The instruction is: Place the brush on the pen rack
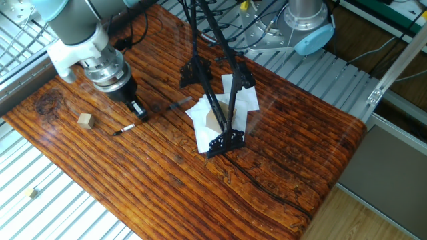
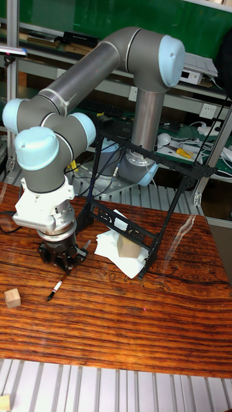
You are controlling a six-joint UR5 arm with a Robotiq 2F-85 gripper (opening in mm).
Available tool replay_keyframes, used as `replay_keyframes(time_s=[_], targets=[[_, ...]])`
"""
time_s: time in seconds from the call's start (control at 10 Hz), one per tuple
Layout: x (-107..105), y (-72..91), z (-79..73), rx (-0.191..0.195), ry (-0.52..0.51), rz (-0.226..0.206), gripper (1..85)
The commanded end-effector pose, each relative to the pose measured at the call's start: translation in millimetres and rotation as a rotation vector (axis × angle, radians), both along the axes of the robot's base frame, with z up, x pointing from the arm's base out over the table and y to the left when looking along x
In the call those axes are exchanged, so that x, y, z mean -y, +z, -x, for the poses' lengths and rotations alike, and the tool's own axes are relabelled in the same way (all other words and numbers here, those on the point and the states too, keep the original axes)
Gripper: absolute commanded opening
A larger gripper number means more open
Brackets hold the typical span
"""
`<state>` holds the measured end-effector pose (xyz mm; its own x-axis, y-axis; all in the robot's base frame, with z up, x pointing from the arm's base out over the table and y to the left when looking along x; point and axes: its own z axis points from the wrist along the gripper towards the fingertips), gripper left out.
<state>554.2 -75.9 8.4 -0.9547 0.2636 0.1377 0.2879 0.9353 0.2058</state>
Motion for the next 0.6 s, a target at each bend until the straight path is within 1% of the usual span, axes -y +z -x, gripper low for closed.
replay_keyframes(time_s=[0.0, 0.1, 0.2, 0.3, 0.4, 0.5], targets=[[-3.0, 2.5, -16.1, 0.057, -0.038, -0.017, 2.7], [2.0, 1.9, -21.4, 0.082, -0.011, 0.003, 11.7], [4.9, 2.0, -26.8, 0.115, 0.021, 0.012, 19.3], [5.0, 1.7, -28.4, 0.133, 0.037, 0.01, 26.3], [5.5, 0.9, -26.8, 0.135, 0.032, 0.007, 29.0], [5.5, 0.1, -24.3, 0.131, 0.034, 0.006, 28.7]])
